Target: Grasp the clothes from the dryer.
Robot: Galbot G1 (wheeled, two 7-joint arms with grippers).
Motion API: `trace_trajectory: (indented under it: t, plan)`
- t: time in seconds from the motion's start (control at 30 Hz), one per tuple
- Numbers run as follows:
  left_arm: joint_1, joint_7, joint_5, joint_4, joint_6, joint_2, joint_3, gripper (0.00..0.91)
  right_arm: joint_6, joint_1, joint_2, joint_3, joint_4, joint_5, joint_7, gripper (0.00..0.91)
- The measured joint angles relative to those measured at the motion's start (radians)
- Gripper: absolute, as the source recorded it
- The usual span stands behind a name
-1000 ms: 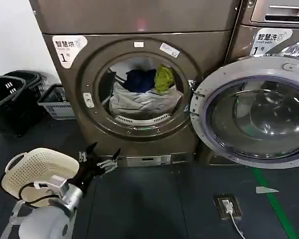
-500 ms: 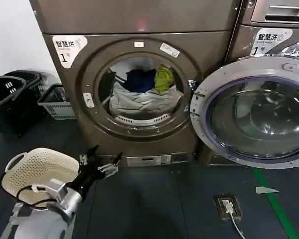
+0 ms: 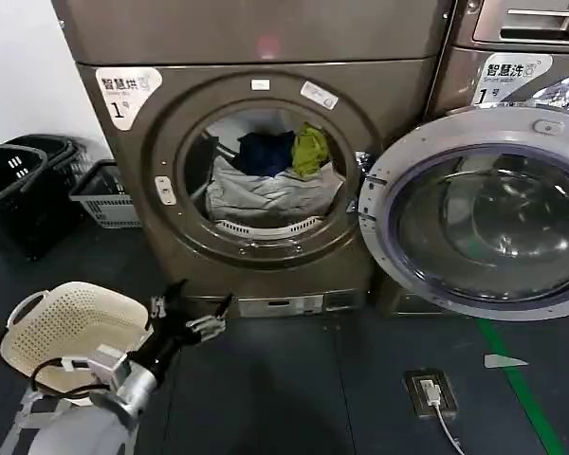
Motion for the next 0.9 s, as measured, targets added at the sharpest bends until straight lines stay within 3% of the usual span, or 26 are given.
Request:
trace_trajectory:
  t: [0.9]
  plan:
    - [0.005, -0.005, 0.109, 0.030, -0.060, -0.024, 0.061, 0.907, 0.010, -0.015, -0.003, -0.002, -0.014, -0.015, -0.015, 0.907]
